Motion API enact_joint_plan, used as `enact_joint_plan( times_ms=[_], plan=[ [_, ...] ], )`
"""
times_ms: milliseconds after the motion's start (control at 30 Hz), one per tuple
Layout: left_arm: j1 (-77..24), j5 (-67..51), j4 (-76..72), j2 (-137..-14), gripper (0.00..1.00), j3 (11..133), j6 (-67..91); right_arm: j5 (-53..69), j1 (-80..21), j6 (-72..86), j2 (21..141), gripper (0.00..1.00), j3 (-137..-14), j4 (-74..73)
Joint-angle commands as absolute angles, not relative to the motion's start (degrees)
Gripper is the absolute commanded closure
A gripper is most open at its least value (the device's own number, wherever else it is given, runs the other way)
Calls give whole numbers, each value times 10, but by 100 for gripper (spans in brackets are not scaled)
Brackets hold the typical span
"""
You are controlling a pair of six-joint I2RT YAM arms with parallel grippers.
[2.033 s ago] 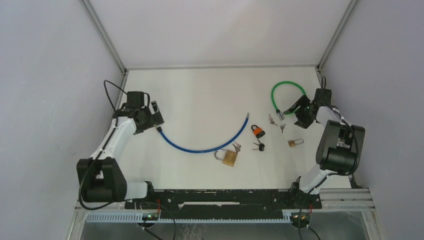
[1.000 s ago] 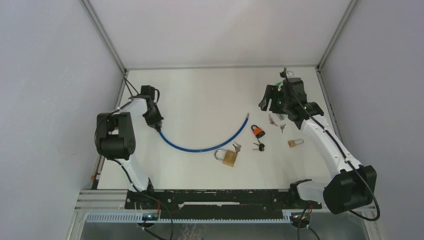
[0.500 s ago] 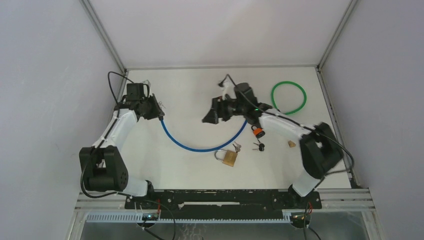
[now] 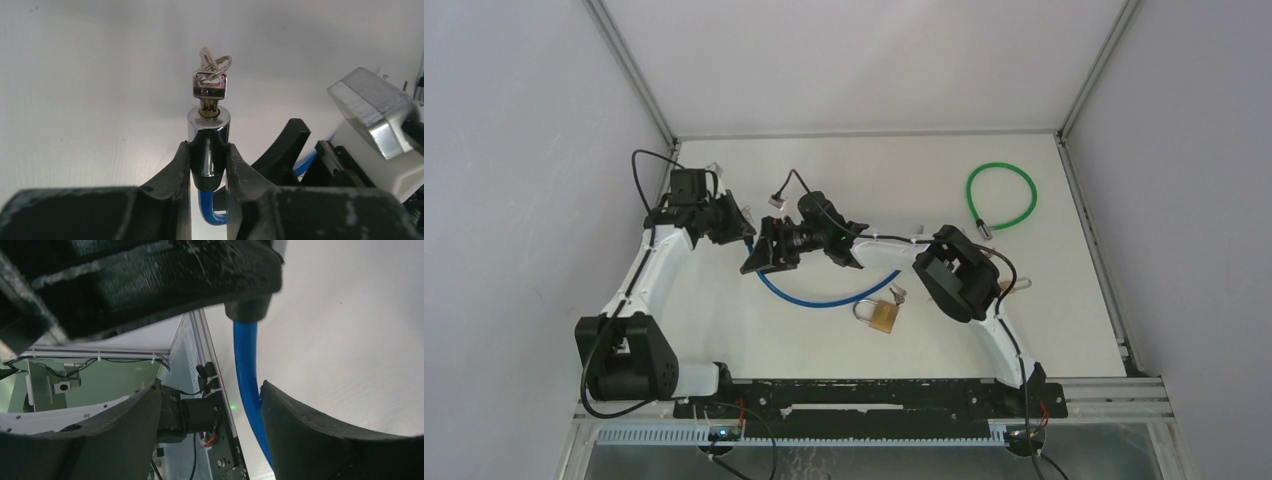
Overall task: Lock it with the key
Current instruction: Pick up the lock from the center of the board.
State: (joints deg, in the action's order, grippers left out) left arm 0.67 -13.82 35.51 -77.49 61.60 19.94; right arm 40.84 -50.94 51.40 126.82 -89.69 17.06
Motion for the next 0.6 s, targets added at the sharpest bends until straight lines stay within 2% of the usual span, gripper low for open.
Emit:
enact_joint_plan(
  times_ms=[0, 167, 267, 333, 400, 433, 467, 500, 567],
  plan=[
    [5, -177, 373, -746, 100, 647, 230, 388, -528, 542, 1278, 24, -941, 169],
    [5, -171, 385, -733, 100, 661, 229, 389, -523, 544, 1283, 51, -922, 224],
    [5, -171, 389, -728, 100, 664, 231, 399, -522, 530, 1279, 85, -928, 240],
    [5, -181, 389, -725, 100, 663, 232, 403, -520, 504, 1275, 99, -942, 231],
    [5, -194, 389, -725, 100, 663, 236, 403, -513, 503, 1271, 100, -949, 234],
    [5, -201, 390, -725, 90, 664, 235, 403, -505, 513, 1269, 100, -948, 245],
    [5, -204, 394, -725, 68, 668, 232, 402, -496, 528, 1264, 100, -942, 260],
    [5, -207, 399, -723, 49, 674, 224, 399, -487, 542, 1253, 100, -934, 281],
    [5, -204, 405, -708, 31, 690, 197, 385, -466, 569, 1225, 100, -909, 326]
  ],
)
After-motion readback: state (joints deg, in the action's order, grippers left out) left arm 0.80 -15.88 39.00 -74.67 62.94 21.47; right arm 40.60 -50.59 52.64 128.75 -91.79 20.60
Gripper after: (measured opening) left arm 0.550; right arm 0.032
